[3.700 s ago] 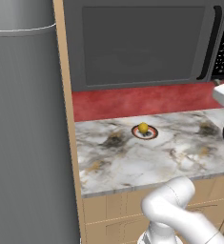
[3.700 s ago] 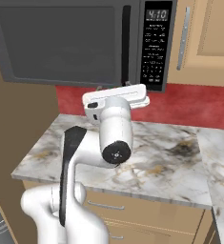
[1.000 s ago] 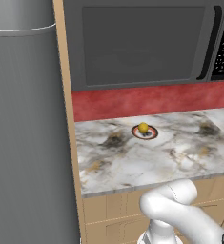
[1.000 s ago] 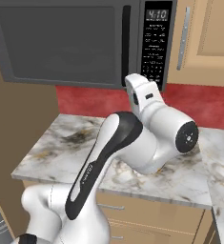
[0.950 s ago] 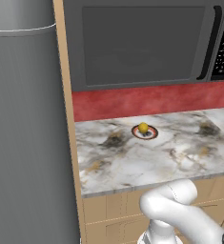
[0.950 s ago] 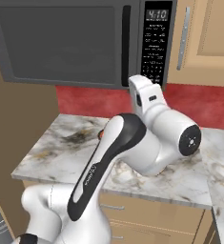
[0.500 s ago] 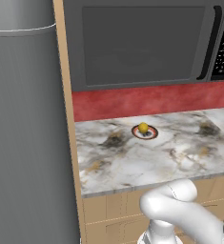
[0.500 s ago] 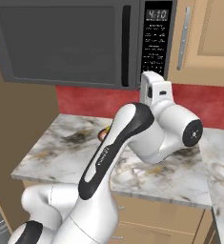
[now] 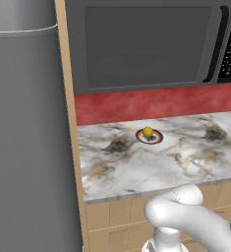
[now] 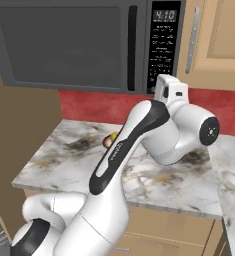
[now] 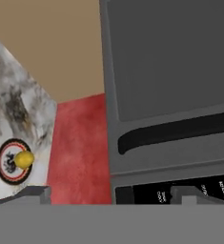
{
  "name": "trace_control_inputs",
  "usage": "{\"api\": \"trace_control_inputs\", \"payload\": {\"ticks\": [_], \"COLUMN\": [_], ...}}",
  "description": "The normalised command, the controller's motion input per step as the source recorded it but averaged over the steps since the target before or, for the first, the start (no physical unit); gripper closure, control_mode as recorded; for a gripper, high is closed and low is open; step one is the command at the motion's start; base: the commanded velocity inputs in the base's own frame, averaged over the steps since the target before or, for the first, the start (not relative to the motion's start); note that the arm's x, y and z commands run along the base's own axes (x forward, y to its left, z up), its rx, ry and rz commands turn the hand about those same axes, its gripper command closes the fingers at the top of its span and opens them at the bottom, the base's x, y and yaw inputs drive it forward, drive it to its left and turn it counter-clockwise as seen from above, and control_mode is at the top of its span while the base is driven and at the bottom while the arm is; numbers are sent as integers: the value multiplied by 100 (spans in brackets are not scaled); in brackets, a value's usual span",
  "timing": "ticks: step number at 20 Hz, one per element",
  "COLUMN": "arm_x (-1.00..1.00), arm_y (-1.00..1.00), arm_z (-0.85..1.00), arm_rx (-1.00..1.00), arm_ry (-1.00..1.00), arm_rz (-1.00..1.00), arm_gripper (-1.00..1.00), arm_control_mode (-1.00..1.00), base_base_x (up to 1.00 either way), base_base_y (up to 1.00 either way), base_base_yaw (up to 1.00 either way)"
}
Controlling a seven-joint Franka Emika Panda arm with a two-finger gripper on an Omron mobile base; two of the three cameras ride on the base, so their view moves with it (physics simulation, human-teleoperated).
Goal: Remove the pear from the bowl and place it on the small plate. Then place the bowl with only the steak in the microwave, close the door, and press the start button to microwave the steak.
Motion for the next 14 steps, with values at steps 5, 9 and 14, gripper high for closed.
{"api": "trace_control_inputs", "payload": {"ticks": [5, 9, 14], "arm_x": [24, 19, 21], "arm_y": [-12, -18, -16], "arm_z": [0, -2, -14], "arm_rx": [3, 4, 3], "arm_ry": [14, 9, 7], "arm_rz": [0, 0, 0], "arm_gripper": [-100, -100, -100], "arm_control_mode": [-100, -100, -100], "base_base_x": [0, 0, 0], "base_base_y": [0, 0, 0], "base_base_yaw": [0, 0, 0]}}
